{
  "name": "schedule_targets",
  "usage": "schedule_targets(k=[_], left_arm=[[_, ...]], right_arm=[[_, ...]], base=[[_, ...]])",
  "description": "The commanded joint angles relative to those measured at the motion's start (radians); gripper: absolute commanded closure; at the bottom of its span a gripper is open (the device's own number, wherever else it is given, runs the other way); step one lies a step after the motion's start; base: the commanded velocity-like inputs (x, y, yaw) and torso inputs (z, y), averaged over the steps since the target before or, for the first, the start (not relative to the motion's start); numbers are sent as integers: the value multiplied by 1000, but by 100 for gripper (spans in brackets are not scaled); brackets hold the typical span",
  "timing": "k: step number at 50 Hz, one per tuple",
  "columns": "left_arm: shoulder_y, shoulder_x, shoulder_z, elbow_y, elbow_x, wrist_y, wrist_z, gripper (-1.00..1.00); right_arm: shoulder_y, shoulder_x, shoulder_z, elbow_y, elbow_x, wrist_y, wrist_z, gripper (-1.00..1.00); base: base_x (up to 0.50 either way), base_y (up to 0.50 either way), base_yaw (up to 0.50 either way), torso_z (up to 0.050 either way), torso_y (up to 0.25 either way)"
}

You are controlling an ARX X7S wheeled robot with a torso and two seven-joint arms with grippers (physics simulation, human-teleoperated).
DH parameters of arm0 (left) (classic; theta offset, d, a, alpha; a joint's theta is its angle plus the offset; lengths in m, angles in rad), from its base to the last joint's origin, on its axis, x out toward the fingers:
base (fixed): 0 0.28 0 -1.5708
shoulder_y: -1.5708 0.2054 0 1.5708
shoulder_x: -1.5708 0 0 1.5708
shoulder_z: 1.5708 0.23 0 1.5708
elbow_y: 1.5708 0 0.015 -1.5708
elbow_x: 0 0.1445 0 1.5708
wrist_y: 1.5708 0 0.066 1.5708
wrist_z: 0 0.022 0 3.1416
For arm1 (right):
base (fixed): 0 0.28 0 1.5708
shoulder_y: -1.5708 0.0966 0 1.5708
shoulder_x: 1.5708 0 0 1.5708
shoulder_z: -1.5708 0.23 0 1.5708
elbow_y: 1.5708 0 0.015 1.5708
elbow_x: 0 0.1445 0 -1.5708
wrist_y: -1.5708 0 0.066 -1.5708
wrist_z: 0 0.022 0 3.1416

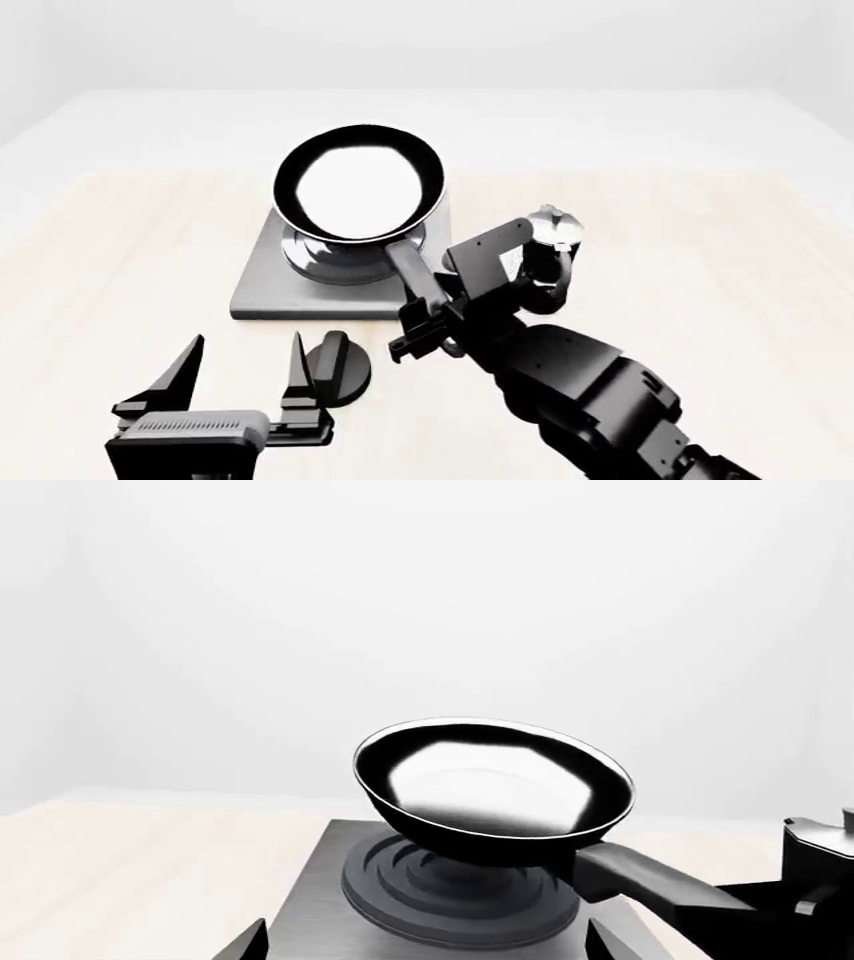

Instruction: Put the frying pan on the stove.

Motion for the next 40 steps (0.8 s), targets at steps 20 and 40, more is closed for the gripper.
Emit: schedule_targets(k=[20, 40], left_arm=[[0, -5, 6, -5, -4, 6, -5, -100], [-1, -11, 7, 2, -9, 5, -11, -100]], right_arm=[[28, -31, 8, 35, -66, -33, -24, 100], [30, -30, 7, 40, -61, -25, -16, -100]], base=[[0, 0, 0, 0, 2], [0, 0, 0, 1, 2]])
